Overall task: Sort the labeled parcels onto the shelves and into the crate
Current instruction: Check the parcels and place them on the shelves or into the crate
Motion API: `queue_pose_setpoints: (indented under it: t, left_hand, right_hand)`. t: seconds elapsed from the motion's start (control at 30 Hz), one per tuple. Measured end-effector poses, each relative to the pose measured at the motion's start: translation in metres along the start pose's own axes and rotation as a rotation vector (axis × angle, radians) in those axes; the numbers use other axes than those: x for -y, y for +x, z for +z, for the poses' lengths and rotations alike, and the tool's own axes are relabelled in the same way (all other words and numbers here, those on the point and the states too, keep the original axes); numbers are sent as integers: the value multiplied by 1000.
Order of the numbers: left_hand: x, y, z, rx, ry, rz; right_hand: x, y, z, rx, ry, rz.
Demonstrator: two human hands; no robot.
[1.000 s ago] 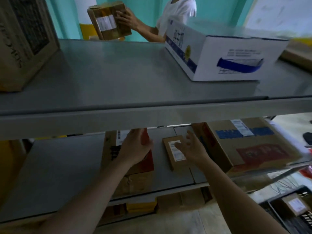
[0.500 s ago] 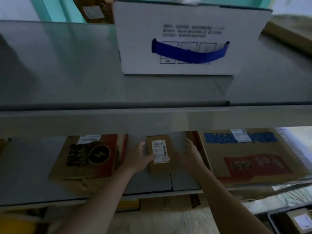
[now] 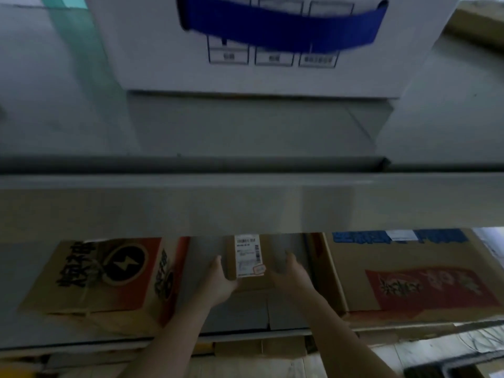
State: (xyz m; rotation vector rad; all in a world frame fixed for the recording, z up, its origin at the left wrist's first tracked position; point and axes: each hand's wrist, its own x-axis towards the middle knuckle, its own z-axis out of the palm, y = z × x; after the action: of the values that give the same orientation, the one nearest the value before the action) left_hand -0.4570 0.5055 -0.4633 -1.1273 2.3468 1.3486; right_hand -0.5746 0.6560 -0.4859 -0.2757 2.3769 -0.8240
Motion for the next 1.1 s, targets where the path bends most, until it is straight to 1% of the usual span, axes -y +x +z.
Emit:
queue_pose_setpoints:
  t: [0.13,0.27,0.37,0.53,0.67,0.77,0.9,1.0,1.1]
  left_hand:
    - [20,18,17,15,-42,26]
    - [34,36,31,19,-59,55]
    - [40,45,37,-10,-48,69]
    - [44,50,41,-39,-19,85]
    - [41,47,35,-45,-6,109]
    - [40,40,26,-53,0,109]
    - [12,1,0,-3,11,139]
    - [-5,-22,-20,4,20,215]
    - [-20,-45,-41,-27,11,289]
  right_hand:
    - [-4,14,20,21,54,23]
    - [-10,25,36,36,134,-11]
    - [-18,33,44,5,101,-45]
    - [-30,42,48,33,11,-84]
    - [-25,40,46,38,6,-85]
    - [-16,28,32,69,7,-89]
    - [-1,9,8,20,12,-116]
    - [19,-13,-14,3,2,-191]
    - [28,-29,-33,7,10,-308]
